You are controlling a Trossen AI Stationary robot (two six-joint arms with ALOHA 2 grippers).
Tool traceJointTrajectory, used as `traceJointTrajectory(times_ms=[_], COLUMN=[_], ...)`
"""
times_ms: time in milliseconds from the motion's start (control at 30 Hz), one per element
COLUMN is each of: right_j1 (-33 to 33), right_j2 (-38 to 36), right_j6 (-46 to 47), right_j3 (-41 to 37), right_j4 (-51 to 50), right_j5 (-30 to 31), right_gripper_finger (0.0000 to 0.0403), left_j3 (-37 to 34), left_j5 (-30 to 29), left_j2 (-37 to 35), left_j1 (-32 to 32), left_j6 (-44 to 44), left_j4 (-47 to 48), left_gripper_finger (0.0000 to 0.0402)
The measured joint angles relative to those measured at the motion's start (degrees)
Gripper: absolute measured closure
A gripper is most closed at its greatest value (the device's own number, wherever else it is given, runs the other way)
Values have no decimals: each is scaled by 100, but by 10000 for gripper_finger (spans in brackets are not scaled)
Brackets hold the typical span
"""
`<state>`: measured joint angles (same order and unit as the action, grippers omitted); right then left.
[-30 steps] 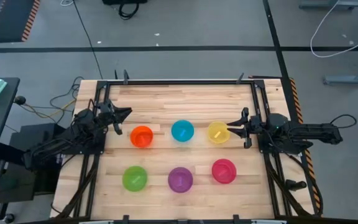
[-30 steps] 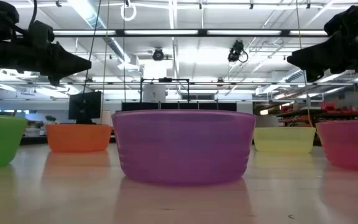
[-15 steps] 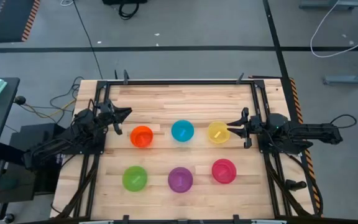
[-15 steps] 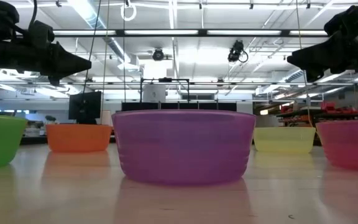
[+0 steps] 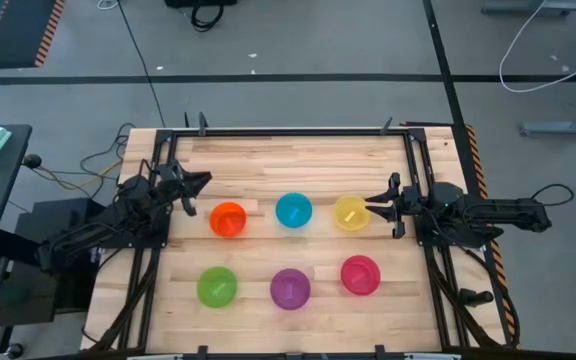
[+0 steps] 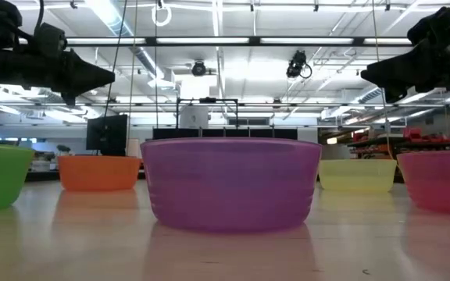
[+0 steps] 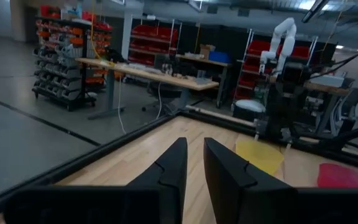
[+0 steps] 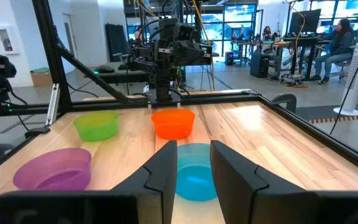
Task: Nest bowls inside each other
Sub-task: Stack the yellow bowl on top of the blue bowl
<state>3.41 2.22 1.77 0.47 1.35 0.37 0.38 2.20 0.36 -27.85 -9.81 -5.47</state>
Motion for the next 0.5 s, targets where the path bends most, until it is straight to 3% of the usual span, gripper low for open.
traceJointTrajectory(times_ms=[500], right_j1=[10], right_j2=[0], right_j6=[-1], right_j3=[0], right_j4=[45], right_j5=[54], right_gripper_finger=[299], left_j3=[2], left_j5=[-2], left_j2=[-2], left_j1=[2], left_j6=[0], left_j4=[-141], left_gripper_finger=[344])
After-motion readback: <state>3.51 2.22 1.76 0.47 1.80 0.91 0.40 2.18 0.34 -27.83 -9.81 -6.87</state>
